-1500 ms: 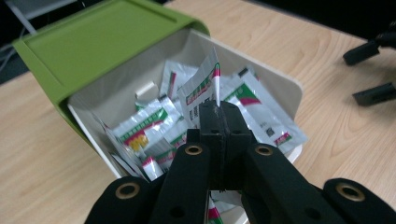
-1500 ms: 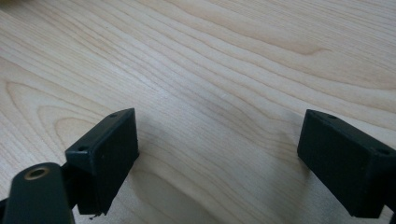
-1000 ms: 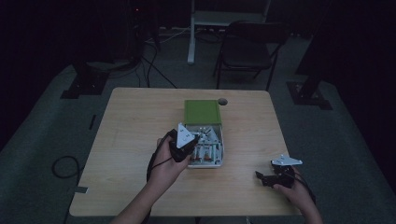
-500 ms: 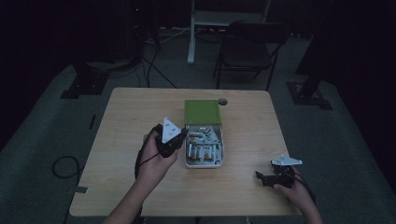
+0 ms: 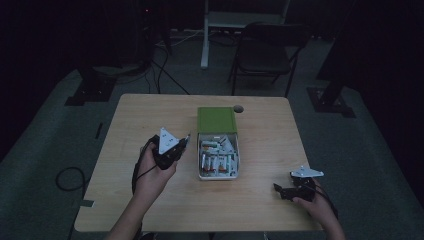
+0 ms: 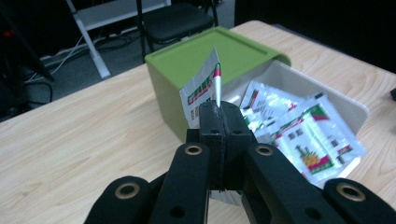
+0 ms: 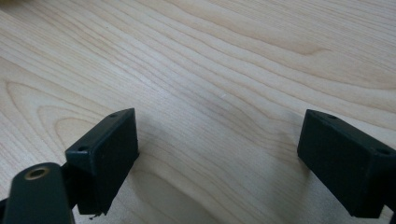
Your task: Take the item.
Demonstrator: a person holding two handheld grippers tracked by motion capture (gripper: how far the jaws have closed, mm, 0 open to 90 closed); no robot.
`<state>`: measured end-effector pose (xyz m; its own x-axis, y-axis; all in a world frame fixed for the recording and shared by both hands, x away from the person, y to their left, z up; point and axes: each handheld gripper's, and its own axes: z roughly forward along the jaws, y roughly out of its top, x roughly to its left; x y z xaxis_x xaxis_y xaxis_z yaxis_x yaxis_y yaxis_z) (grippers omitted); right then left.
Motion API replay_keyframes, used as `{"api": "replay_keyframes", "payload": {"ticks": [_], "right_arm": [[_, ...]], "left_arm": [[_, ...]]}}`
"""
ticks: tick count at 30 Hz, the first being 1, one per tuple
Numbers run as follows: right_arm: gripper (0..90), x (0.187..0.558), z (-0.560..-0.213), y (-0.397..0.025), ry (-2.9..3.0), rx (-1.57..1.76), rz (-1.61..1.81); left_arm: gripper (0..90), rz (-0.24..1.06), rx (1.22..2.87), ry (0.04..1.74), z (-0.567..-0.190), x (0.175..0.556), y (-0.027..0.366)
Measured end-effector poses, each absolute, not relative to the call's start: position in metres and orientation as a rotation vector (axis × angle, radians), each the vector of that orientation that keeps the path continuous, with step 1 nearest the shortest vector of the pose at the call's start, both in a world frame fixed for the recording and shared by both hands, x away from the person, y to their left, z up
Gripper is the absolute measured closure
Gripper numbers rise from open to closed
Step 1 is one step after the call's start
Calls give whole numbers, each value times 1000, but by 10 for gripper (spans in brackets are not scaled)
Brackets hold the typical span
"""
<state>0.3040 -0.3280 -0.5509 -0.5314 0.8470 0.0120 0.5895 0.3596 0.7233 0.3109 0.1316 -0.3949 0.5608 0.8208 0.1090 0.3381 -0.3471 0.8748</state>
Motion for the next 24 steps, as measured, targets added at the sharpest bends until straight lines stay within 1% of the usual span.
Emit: {"api": "replay_keyframes", "payload": {"ticks": [7,24], "right_arm": [[118,304,-551,-328,2263,1257,976],[118,304,-551,-328,2264,1257,975]], "left_arm": [[899,682,1916,978,-411,312,149],[897,706,1911,1079,-445,305,193]]}}
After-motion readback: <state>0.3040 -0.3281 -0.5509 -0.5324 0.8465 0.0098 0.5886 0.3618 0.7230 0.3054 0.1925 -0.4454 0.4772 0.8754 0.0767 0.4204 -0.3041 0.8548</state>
